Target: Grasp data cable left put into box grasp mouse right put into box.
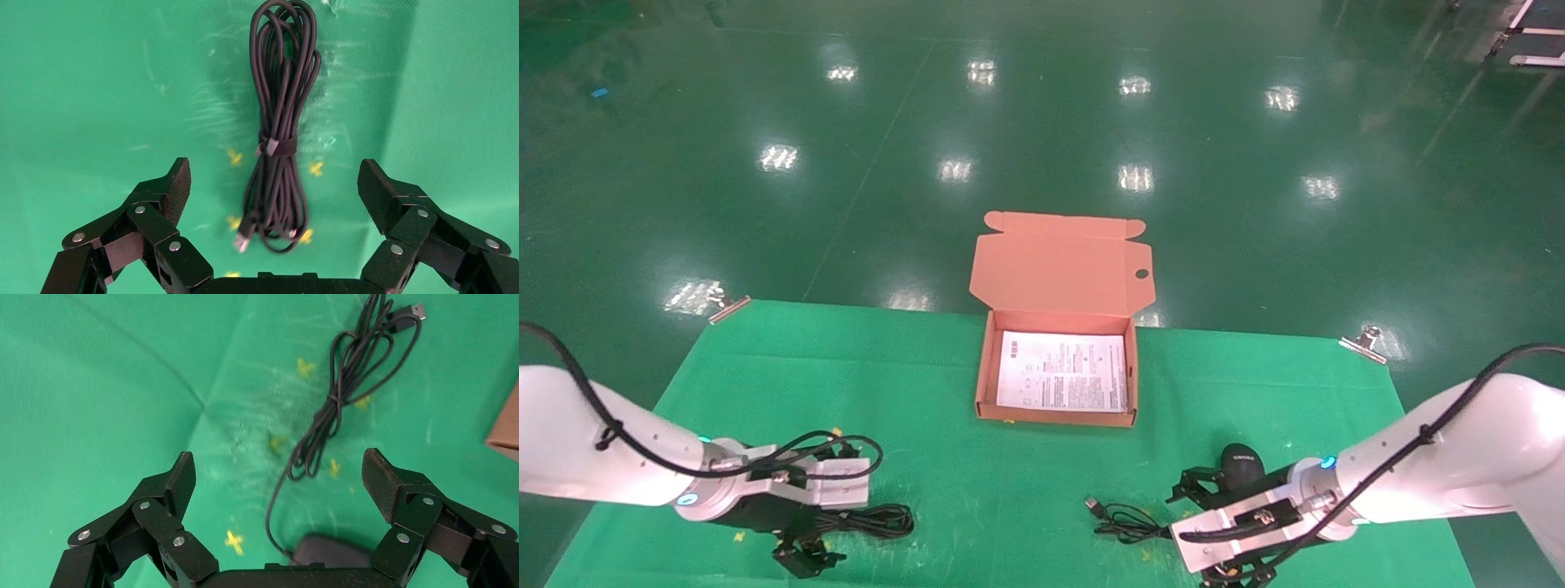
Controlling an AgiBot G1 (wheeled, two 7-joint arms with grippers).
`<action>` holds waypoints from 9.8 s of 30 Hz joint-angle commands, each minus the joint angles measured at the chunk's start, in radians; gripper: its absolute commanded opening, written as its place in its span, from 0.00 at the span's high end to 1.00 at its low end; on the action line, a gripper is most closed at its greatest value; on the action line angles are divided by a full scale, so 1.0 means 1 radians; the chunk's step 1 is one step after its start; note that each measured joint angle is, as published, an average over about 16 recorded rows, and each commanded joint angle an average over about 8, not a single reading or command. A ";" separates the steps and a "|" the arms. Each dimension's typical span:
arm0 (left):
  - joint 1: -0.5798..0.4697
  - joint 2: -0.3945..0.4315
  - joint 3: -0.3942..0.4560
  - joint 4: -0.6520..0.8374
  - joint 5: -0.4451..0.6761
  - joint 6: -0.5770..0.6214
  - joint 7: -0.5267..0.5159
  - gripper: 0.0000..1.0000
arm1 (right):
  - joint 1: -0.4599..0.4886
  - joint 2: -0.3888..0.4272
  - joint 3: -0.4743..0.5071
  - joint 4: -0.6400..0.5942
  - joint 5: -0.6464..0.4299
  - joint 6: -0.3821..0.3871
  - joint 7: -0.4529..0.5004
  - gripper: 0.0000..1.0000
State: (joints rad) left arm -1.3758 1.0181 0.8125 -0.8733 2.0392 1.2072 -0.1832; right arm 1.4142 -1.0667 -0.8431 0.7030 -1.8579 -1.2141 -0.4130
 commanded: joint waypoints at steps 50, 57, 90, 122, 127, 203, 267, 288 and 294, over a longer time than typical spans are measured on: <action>-0.037 0.087 -0.027 0.306 -0.048 -0.094 0.106 1.00 | 0.033 -0.127 0.003 -0.266 -0.012 0.140 -0.113 1.00; -0.037 0.084 -0.027 0.302 -0.048 -0.092 0.109 1.00 | 0.034 -0.126 0.000 -0.266 -0.016 0.138 -0.112 1.00; -0.253 0.031 -0.111 -0.201 0.094 -0.284 0.059 1.00 | 0.416 -0.178 0.213 -0.060 0.124 0.411 0.105 1.00; -0.181 -0.017 -0.102 -0.195 0.163 -0.263 -0.041 1.00 | 0.354 -0.283 0.198 -0.258 0.182 0.419 -0.053 1.00; -0.160 -0.038 -0.097 -0.222 0.191 -0.242 -0.079 1.00 | 0.332 -0.291 0.175 -0.260 0.201 0.421 -0.057 1.00; -0.095 0.159 -0.055 -0.020 0.198 -0.420 -0.019 1.00 | 0.248 -0.042 -0.404 -0.101 0.521 0.616 0.431 0.00; -0.193 0.313 0.259 0.186 -0.326 -0.770 0.298 0.00 | 0.408 0.327 -0.412 0.382 0.284 0.682 0.683 0.00; -0.011 0.045 -0.036 -0.035 -0.692 -0.377 0.185 0.00 | 0.128 0.375 -0.042 0.457 0.602 0.316 0.651 0.00; 0.045 -0.037 -0.126 -0.103 -0.803 -0.257 0.151 0.00 | 0.042 0.390 0.070 0.480 0.698 0.206 0.642 0.00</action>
State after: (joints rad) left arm -1.3303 0.9815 0.6865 -0.9761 1.2358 0.9506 -0.0327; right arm 1.4560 -0.6771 -0.7735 1.1828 -1.1594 -1.0080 0.2291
